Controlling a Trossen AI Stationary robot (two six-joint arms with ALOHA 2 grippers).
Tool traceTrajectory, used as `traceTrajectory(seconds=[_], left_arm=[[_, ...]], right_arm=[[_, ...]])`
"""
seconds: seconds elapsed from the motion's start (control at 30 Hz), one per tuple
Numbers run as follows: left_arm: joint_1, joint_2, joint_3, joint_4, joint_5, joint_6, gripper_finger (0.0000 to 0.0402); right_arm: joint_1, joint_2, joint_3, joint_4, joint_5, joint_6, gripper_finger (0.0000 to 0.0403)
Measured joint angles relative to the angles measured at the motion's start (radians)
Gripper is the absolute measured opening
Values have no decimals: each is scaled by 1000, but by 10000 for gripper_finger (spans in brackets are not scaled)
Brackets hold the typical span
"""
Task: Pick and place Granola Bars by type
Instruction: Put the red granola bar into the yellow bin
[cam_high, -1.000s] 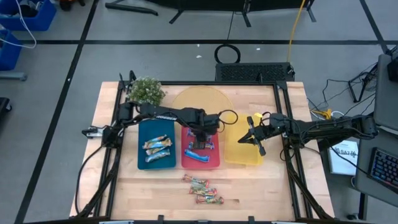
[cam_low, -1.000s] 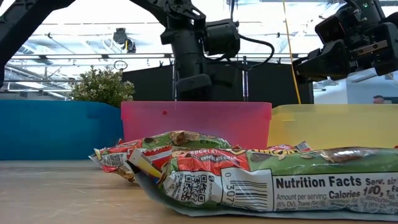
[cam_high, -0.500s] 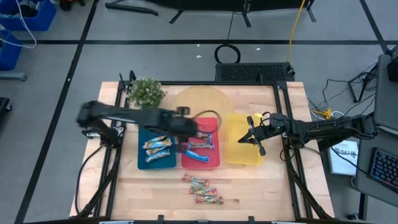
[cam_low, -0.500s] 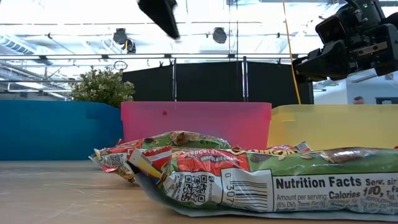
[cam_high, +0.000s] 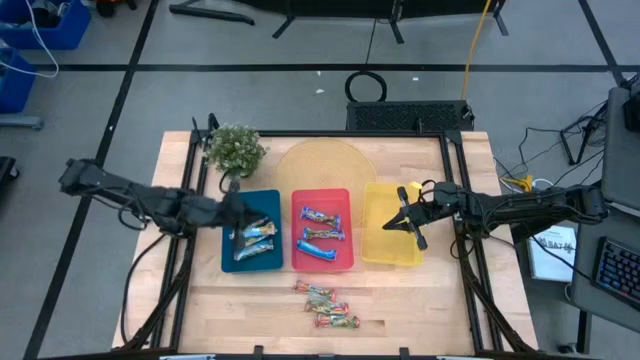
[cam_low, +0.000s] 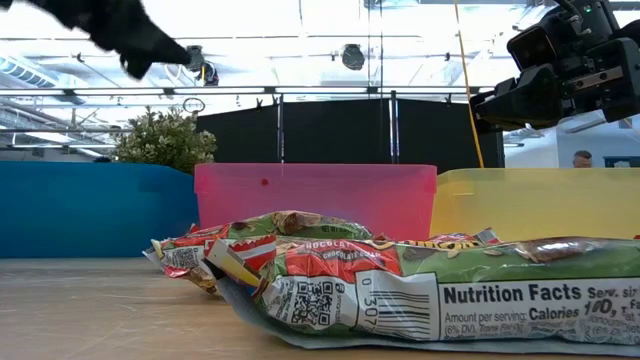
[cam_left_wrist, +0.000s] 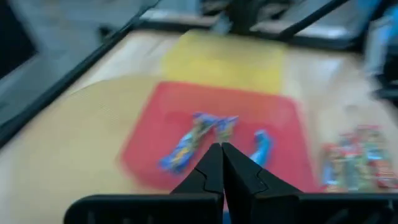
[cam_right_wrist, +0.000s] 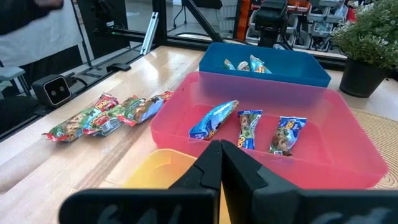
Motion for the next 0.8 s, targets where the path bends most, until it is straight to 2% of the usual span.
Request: traceTrajectory(seconds=[0.1,0.17,0.3,0.43,0.57,0.7,0.8], left_arm=[[-45,-56,-184,296,18,110,6],[-60,-75,-270,434,23,160,4],[-63,-86,-365,559,52,195,9],[-63,-86,-385,599,90,266,5],[-65,-84,-386,597,155,309,9],[-65,-84,-386,589,147,312,7],[-65,-84,-386,587,102,313,5]], right_arm=[[0,0,0,0,0,0,0],[0,0,0,0,8,0,0],[0,0,0,-6,115,14,0],[0,0,0,-36,210,56,0],[1,0,-30,-36,185,57,0],[0,0,-62,-30,180,3,0],[0,0,-63,-20,180,-16,0]])
